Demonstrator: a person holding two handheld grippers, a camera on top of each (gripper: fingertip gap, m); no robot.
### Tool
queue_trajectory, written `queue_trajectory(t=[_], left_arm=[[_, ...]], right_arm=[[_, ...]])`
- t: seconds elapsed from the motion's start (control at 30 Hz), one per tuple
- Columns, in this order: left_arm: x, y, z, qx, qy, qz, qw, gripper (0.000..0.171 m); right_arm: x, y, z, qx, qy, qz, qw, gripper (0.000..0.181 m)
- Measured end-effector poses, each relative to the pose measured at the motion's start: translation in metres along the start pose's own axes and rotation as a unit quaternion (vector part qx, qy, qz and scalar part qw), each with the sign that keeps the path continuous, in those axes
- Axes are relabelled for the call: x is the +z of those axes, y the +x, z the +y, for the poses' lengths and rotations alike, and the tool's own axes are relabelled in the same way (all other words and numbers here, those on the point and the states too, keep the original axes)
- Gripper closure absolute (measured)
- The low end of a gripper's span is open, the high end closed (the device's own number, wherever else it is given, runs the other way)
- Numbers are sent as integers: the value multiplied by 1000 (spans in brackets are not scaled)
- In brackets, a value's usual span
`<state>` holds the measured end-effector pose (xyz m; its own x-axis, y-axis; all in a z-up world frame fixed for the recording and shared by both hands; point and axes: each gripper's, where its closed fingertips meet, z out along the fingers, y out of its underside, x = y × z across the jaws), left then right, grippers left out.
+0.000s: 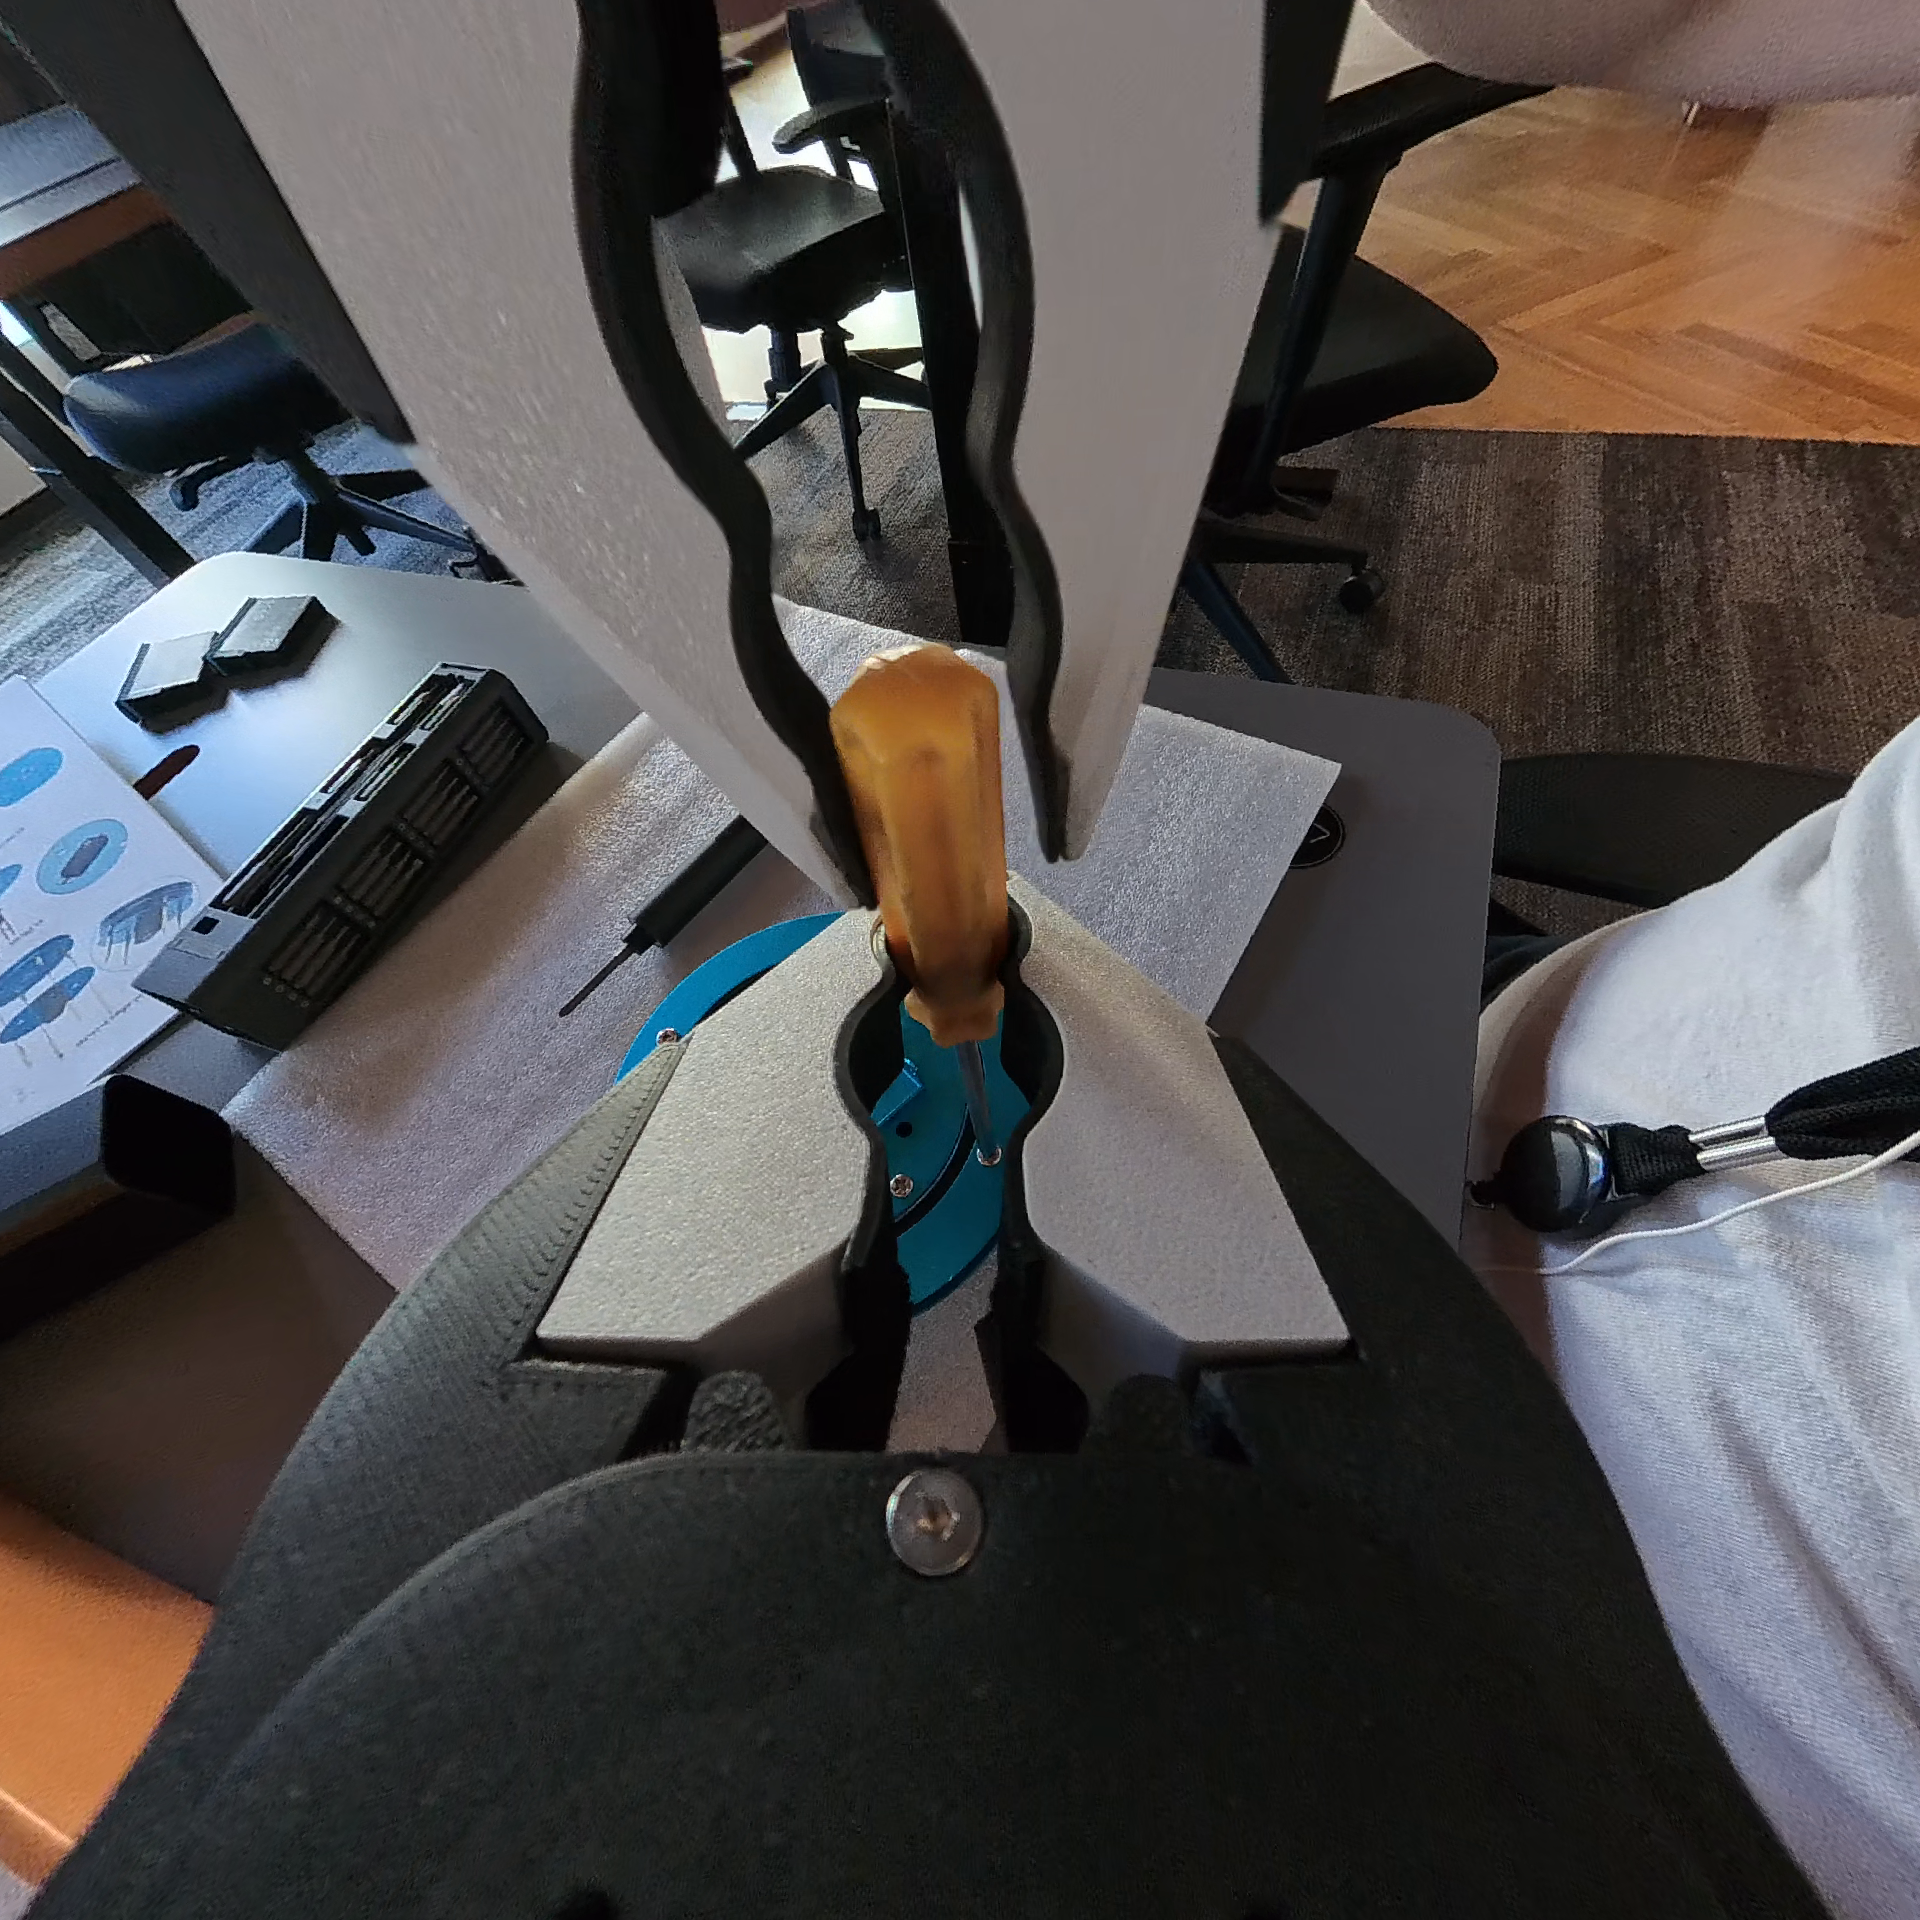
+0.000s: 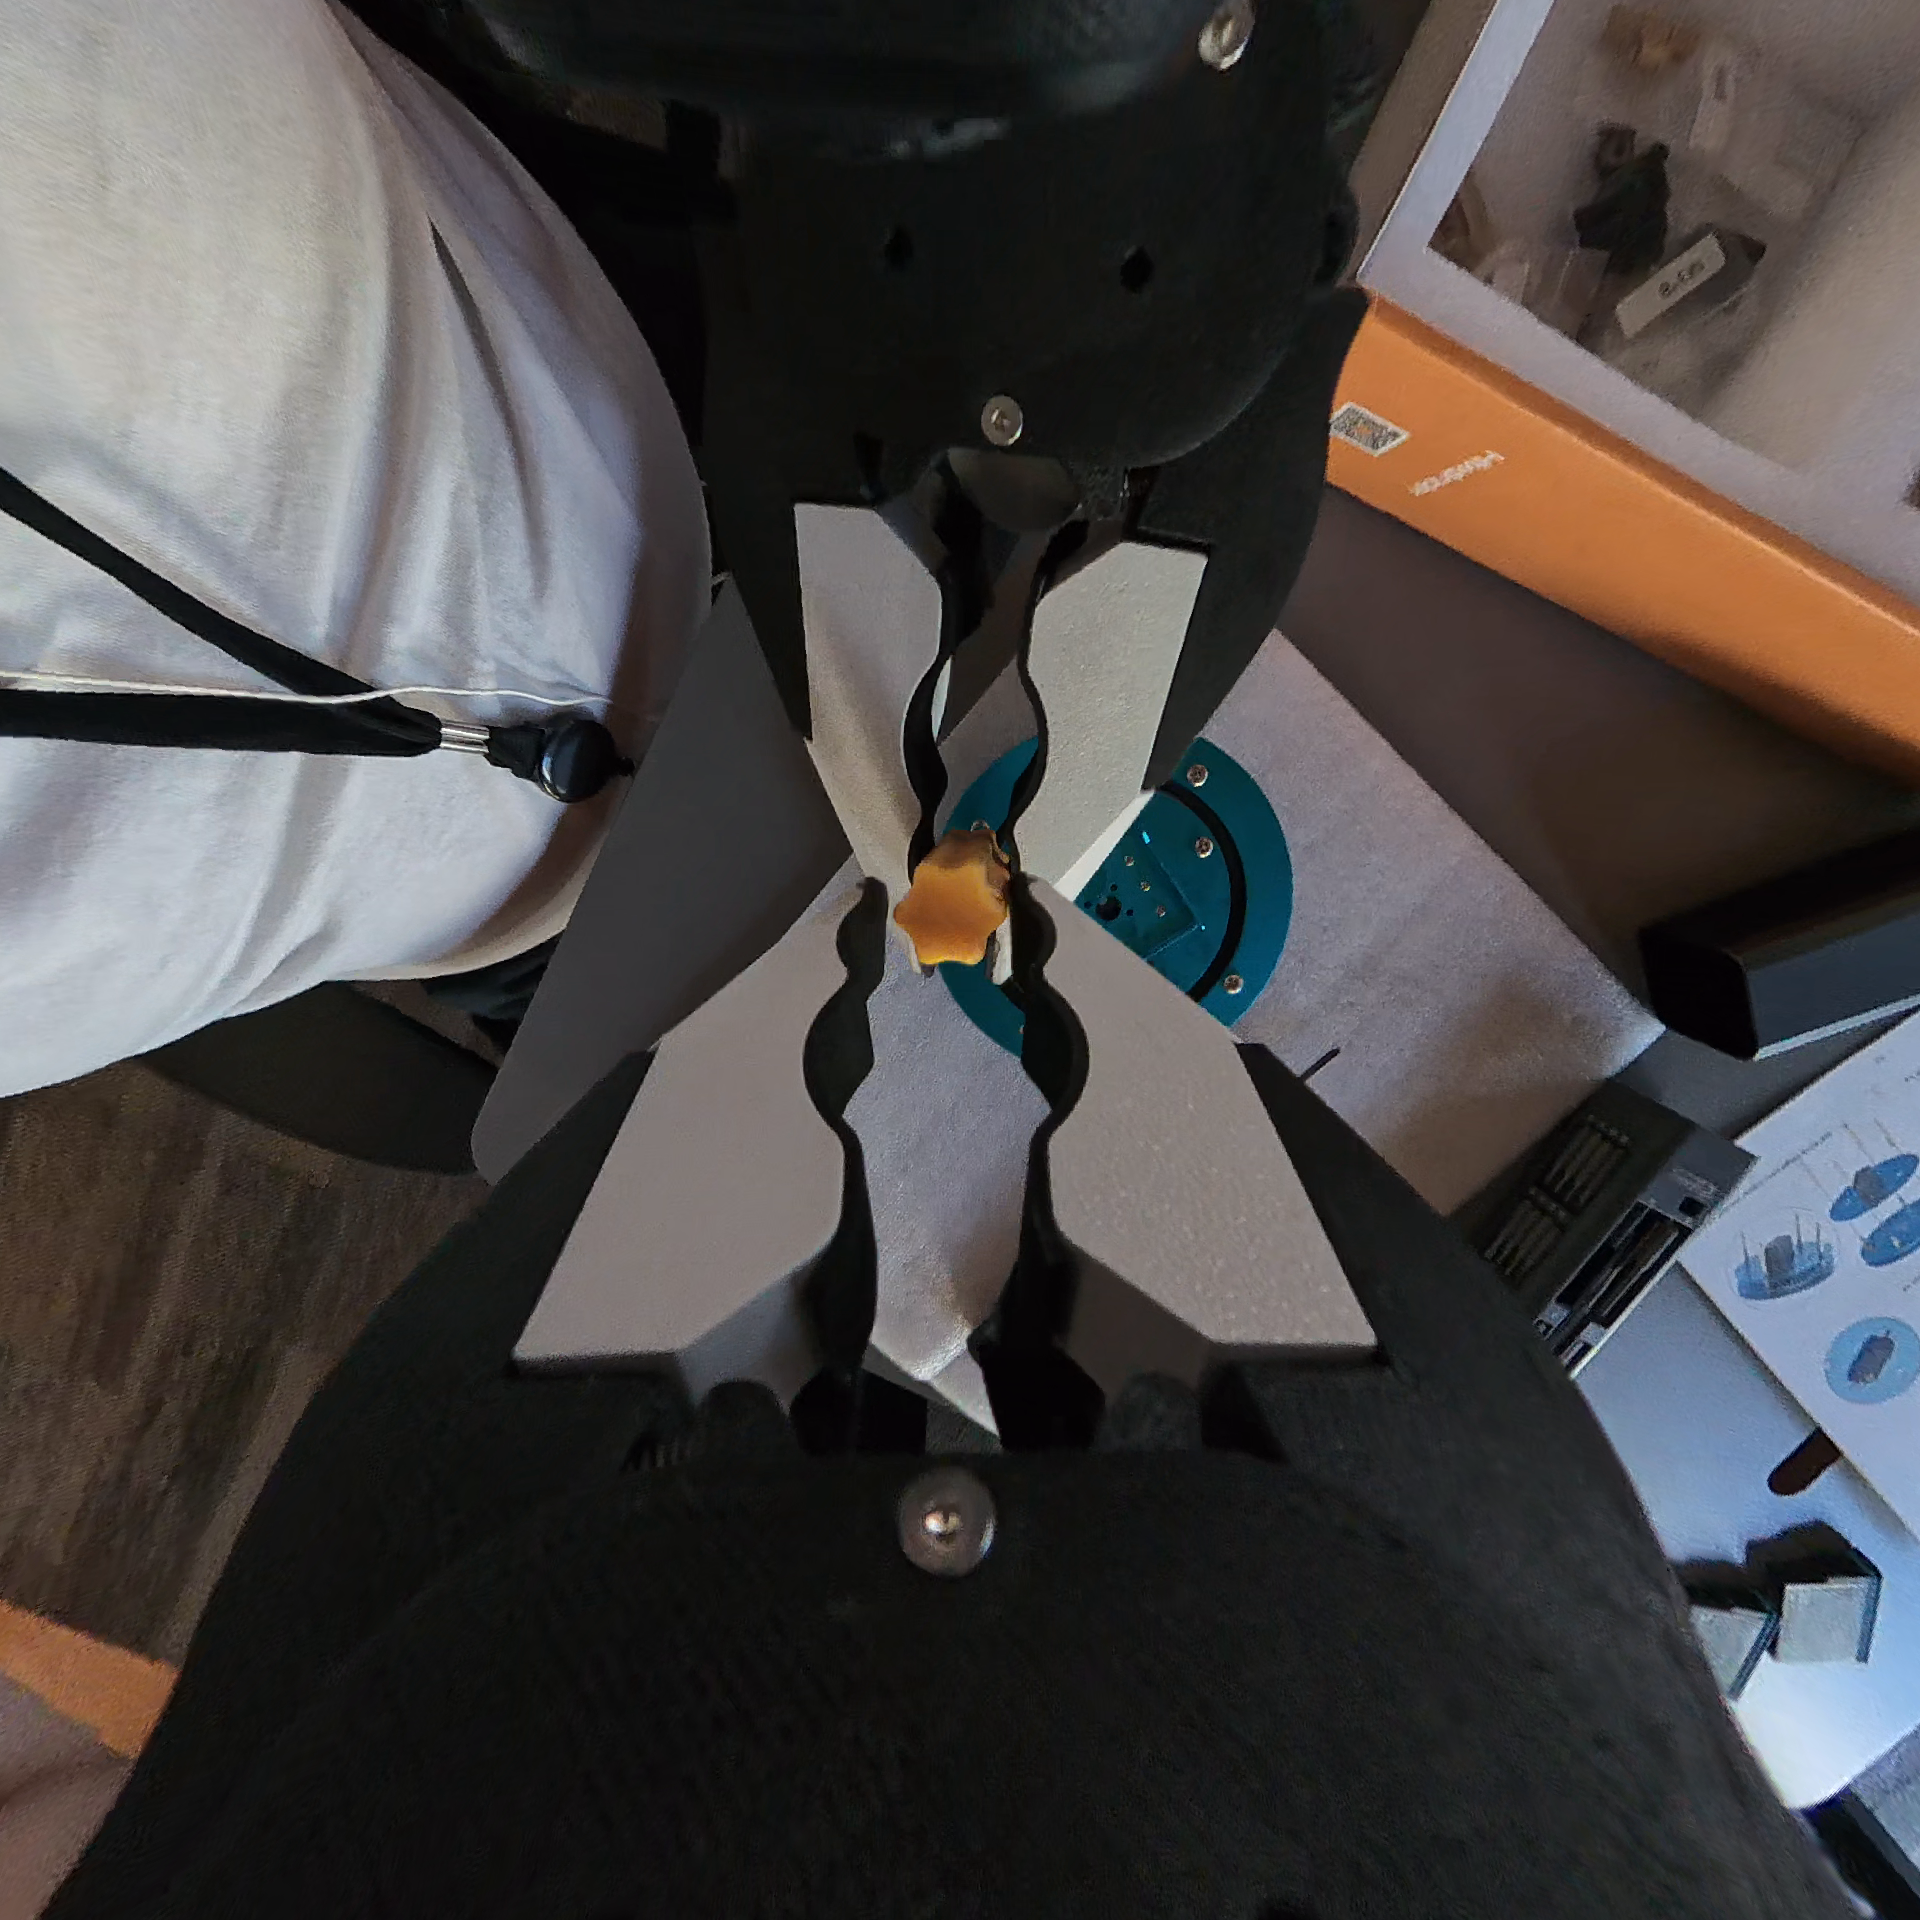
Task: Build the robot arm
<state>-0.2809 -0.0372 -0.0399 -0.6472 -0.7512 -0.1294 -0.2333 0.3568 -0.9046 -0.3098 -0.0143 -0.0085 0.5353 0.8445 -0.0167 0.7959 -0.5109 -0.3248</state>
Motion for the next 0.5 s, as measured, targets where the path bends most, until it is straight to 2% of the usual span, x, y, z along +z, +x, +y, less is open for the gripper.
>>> queue_trajectory(t=[0.33, 0.5], left_arm=[[0, -1, 1, -9, 2, 1, 1000, 160], [1, -2, 1, -9, -3, 0, 1000, 160]], right_arm=[[-2, 4, -3, 16, 7, 31, 999, 163], [-2, 5, -3, 80, 8, 46, 996, 163]])
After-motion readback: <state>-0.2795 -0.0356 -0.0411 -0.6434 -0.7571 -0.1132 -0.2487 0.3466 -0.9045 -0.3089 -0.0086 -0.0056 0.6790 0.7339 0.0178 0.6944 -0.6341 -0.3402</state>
